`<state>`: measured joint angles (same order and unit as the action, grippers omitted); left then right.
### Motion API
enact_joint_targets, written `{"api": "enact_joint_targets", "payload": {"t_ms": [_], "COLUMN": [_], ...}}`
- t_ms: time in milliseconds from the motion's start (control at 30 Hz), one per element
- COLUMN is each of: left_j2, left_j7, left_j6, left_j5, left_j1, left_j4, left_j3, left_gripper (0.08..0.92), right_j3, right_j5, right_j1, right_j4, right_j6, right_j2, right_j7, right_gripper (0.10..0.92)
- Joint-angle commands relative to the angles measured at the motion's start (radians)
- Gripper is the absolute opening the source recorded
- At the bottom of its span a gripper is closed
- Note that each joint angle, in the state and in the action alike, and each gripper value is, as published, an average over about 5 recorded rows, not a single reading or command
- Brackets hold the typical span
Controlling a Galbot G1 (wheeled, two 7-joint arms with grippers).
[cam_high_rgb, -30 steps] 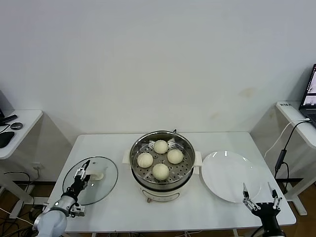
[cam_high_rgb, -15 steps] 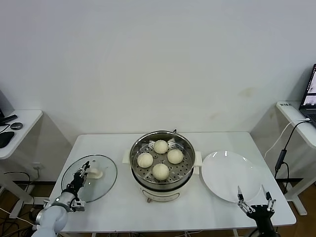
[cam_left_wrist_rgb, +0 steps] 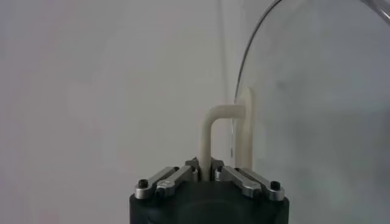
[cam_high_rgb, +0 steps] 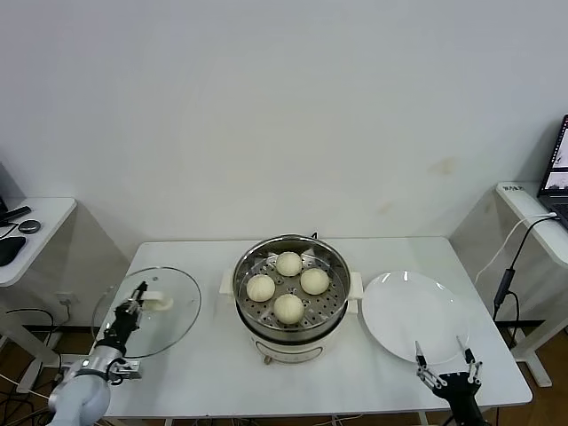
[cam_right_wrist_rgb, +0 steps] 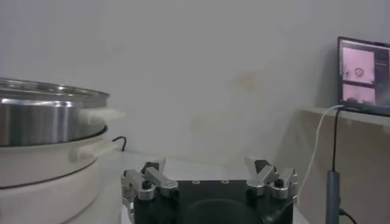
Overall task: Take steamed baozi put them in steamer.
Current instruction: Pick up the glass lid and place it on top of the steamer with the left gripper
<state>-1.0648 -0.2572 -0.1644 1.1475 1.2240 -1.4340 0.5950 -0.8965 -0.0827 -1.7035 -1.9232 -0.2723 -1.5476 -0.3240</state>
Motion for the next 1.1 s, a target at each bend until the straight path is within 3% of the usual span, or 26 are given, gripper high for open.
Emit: {"api": "enact_joint_targets", "payload": {"t_ms": [33,233,367,500,767,933,1100], "left_j2": [0.127,0.184,0.210,0.189,0.078,-0.044,-0.182], "left_j7": [0.018,0.269,0.365,0.419,0.593,0.686,0.701], "left_j6": [0.335,0.580,0.689,0.736,0.832,0.855,0.855], "left_j5": [-0.186,-0.286,-0.289,-0.211,0.010,0.155,0.245], "left_j1": [0.291,0.261,0.157,-0.001,-0.262,-0.339,-0.363], "left_j4": [-0.530,-0.774,-0.861,-0.848,-0.734,-0.653,-0.577], "left_j3": [0.075,0.036,-0.128,-0.357,-0.656,-0.751,-0.799], "left_gripper": [0.166,0.166,0.166,0.166,0.166,0.166,0.166], "right_j3": [0.039,0.074,0.081,0.091,0.101,0.095,0.095], "right_j5": [0.021,0.047,0.100,0.144,0.219,0.257,0.254], "right_j1": [-0.005,0.002,0.014,0.017,0.035,0.064,0.078], "right_j4": [0.016,0.035,0.051,0.057,0.076,0.098,0.105], "right_j6": [-0.006,-0.013,-0.025,-0.038,-0.049,-0.054,-0.049], "right_j2": [0.000,-0.004,-0.011,-0.022,-0.032,-0.034,-0.032], "right_j7": [-0.004,-0.002,0.012,0.028,0.084,0.124,0.118], "right_gripper": [0.823,0.823,0.823,0.823,0.823,0.823,0.823]}}
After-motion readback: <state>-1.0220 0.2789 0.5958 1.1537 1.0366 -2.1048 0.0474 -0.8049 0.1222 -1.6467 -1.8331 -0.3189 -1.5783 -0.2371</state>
